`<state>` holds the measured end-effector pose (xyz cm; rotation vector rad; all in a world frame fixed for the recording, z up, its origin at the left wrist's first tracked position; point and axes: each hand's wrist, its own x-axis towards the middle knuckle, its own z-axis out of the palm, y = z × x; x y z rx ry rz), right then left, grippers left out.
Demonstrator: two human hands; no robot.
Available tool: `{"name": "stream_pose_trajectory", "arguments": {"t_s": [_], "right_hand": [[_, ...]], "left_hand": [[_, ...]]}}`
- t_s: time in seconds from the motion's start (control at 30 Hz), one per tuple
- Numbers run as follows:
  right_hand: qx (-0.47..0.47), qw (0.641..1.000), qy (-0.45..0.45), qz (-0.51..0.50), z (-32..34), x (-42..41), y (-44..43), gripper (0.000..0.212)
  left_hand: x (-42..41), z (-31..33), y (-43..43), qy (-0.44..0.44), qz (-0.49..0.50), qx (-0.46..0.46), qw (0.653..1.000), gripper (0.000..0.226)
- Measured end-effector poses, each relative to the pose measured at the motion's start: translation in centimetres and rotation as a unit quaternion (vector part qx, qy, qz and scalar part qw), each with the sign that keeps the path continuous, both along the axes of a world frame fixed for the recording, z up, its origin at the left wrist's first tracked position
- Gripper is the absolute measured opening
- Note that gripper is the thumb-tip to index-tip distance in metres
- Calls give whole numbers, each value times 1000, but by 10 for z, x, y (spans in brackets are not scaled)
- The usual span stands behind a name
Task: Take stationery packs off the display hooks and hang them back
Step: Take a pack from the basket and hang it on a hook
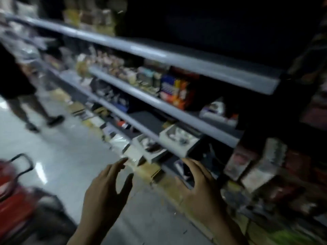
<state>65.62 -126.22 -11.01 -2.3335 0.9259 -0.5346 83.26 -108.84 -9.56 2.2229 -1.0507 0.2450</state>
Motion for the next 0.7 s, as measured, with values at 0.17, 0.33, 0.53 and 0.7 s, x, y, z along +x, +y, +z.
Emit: {"name": "stream_pose_trajectory", "arguments": {"t_s": [0.17,0.33,0.53,0.7], "right_hand": [[88,990,48,99,-73,99,94,48],[137,964,84,211,-111,183,177,33],[150,941,108,284,-143,257,246,20],[153,929,125,313,-161,323,274,51]], "left_hand": [[64,-67,146,92,143,5,985,26],[106,-109,256,154,246,88,953,20],[140,-130,322,165,333,80,925,33],[188,-163,349,204,382,108,895,63]]}}
